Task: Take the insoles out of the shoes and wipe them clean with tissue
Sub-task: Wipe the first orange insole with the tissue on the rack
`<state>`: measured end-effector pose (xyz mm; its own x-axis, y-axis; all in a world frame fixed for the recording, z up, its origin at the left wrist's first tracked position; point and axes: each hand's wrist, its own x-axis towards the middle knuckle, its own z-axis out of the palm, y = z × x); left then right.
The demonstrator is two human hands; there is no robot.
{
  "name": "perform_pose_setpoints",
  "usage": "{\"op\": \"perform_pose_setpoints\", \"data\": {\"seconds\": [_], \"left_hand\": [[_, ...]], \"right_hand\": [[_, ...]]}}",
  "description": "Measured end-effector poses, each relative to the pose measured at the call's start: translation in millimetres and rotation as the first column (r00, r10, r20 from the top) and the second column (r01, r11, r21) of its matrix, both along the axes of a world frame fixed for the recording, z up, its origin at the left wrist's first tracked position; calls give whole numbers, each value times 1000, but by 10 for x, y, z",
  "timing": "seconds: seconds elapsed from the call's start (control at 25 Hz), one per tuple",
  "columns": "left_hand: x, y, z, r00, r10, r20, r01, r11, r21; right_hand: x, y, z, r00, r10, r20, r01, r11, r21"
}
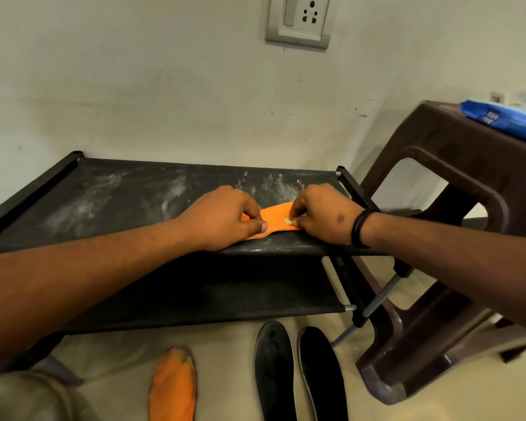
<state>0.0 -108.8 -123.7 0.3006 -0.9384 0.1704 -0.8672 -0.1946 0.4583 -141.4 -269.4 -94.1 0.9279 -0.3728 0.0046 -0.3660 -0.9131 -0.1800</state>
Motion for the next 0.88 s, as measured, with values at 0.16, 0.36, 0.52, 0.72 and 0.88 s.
{"op": "perform_pose_setpoints", "data": {"seconds": [0.16, 0.36, 0.52, 0.72, 0.88], "left_hand": [[34, 4, -24, 1000, -6, -19, 6, 1000, -2], [62, -14, -42, 999, 43, -25, -44, 998, -41], [74, -18, -66, 998, 55, -20, -56, 996, -68], [96, -12, -71, 999, 52, 14, -50, 994, -94], [93, 11, -69, 1000, 12, -7, -13, 994, -109]], "right_hand": [[-35, 171, -97, 998, 11, 63, -12, 1000, 21], [36, 271, -133, 995, 47, 84, -48, 999, 7], [129, 405, -122, 974, 191, 120, -199, 978, 56], [195, 460, -38, 937, 342, 67, -346, 936, 68], [121, 438, -3, 920, 384, 77, -390, 913, 118]]}}
